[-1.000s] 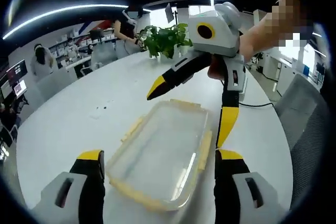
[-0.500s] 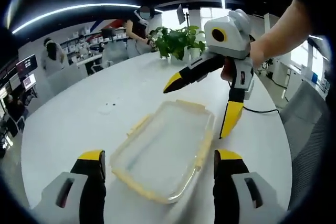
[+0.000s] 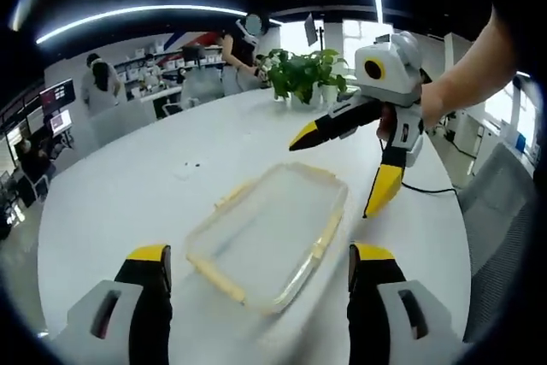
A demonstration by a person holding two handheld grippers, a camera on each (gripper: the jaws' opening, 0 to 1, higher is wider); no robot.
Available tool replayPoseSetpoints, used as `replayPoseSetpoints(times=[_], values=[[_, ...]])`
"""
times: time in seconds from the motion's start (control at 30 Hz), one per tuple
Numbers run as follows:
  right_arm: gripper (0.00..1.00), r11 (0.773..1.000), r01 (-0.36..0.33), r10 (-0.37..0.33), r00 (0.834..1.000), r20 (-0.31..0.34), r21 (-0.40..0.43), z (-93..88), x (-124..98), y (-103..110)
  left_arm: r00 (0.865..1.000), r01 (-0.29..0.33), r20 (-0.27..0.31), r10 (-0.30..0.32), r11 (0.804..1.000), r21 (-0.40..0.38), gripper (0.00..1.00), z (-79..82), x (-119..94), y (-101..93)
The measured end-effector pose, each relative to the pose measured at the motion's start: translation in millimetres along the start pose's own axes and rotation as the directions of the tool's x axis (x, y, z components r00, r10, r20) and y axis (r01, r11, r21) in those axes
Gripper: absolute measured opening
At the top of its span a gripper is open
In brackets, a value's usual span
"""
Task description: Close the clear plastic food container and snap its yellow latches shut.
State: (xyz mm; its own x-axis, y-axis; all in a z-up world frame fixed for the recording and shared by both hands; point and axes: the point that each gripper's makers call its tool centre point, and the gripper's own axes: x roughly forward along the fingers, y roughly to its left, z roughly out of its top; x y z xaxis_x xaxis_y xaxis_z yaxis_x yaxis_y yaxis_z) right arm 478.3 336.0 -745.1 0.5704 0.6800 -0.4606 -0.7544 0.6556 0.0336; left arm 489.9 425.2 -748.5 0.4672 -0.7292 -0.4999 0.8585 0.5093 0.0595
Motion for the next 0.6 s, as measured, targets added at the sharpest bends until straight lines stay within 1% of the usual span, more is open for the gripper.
replayPoseSetpoints(times=[0.27, 0.6], values=[[0.87, 0.998, 0.038, -0.038, 0.999, 0.013, 0.045, -4.5, -11.2, 4.0, 0.999, -0.043, 0.008, 0.044, 0.998, -0.040, 0.84, -5.9, -11.3, -2.2], [0.87, 0.994, 0.084, -0.086, 0.996, 0.016, 0.072, -14.3, -23.1, 4.5, 0.998, -0.055, 0.004, 0.055, 0.996, -0.072, 0.84, -17.2, -19.6, -14.4]])
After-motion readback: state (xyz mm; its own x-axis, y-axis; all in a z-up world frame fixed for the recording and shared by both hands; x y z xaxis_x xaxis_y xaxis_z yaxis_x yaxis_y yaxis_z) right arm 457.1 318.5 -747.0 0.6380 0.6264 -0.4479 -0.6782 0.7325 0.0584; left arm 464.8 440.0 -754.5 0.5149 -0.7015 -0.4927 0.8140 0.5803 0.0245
